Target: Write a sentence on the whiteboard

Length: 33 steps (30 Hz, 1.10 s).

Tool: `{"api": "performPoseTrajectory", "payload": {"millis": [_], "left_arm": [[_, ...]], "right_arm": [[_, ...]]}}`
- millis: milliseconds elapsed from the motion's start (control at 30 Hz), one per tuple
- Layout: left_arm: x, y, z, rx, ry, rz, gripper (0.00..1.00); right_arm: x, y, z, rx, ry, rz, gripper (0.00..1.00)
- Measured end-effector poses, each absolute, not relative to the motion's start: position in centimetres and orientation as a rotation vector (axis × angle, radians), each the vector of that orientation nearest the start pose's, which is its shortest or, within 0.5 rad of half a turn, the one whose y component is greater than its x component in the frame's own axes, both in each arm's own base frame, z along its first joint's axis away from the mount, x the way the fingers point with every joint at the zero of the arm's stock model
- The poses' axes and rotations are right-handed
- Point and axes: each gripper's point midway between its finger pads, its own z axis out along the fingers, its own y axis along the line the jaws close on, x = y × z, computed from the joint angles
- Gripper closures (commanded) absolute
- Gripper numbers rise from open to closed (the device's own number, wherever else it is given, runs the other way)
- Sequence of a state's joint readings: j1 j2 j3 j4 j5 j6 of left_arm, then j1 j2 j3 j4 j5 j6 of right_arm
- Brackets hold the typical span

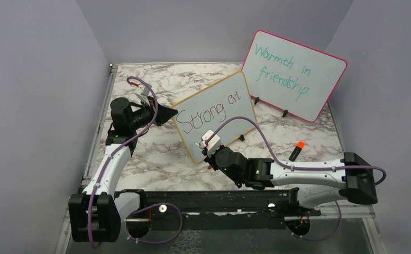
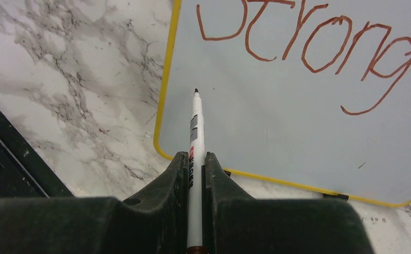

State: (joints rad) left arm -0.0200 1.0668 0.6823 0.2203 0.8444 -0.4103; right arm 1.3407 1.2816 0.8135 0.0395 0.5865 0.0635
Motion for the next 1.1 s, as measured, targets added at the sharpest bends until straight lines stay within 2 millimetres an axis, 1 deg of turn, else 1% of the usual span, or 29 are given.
{"api": "performPoseTrajectory", "payload": {"millis": [100, 300, 467, 767, 1100], "left_arm": [[30.9, -14.8, 24.2, 0.301, 1.768, -1.039, 1.0], [30.9, -14.8, 24.1, 0.302, 1.768, -1.038, 1.0], [30.9, -14.8, 24.1, 0.303, 1.768, -1.037, 1.0], [30.9, -14.8, 24.1, 0.303, 1.768, -1.037, 1.0], [30.9, -14.8, 24.0, 0.301, 1.772, -1.037, 1.0]], "right_arm": [[18.1, 35.0, 18.1, -0.824, 1.742, 0.346, 0.99], [18.5, 35.7, 17.4, -0.82, 1.747, 0.321, 0.99], [18.7, 36.4, 17.9, -0.8, 1.736, 0.327, 0.99], [18.9, 36.9, 17.5, -0.8, 1.739, 0.316, 0.99], [19.0, 36.9, 16.8, -0.793, 1.757, 0.302, 0.99]]}}
